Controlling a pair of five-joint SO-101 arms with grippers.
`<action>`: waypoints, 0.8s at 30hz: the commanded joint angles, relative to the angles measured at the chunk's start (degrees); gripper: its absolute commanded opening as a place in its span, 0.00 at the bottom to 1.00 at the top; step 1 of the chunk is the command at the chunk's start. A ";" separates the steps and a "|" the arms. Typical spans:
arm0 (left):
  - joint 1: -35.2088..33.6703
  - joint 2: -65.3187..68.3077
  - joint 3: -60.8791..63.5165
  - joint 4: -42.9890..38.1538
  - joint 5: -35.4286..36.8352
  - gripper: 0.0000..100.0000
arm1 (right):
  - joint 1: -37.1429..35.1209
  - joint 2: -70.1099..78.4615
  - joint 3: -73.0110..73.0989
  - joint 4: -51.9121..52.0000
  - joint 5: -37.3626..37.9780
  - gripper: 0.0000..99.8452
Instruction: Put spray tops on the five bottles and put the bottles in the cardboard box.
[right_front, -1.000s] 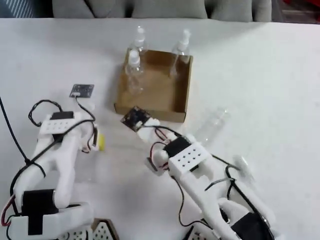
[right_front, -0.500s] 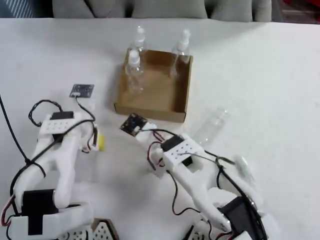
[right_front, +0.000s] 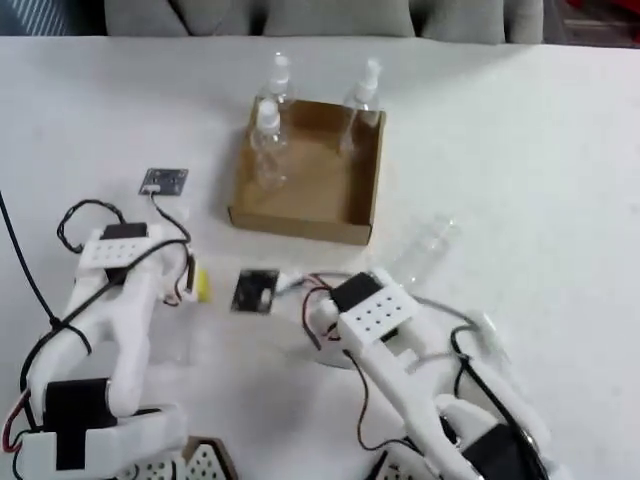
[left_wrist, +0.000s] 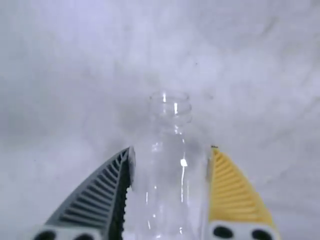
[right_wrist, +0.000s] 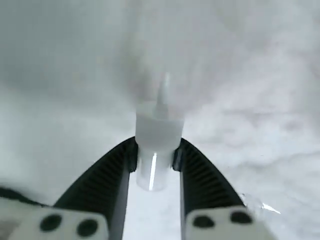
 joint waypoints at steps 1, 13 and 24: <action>-0.66 -2.42 -0.18 -2.55 -0.09 0.02 | 4.09 -4.00 -0.26 5.93 11.96 0.02; -0.66 -2.42 -0.18 -2.81 -0.09 0.02 | 9.80 -2.51 1.32 3.30 14.77 0.11; -0.84 -2.33 -0.18 -2.81 -0.09 0.02 | 11.30 -1.45 0.88 1.27 10.46 0.27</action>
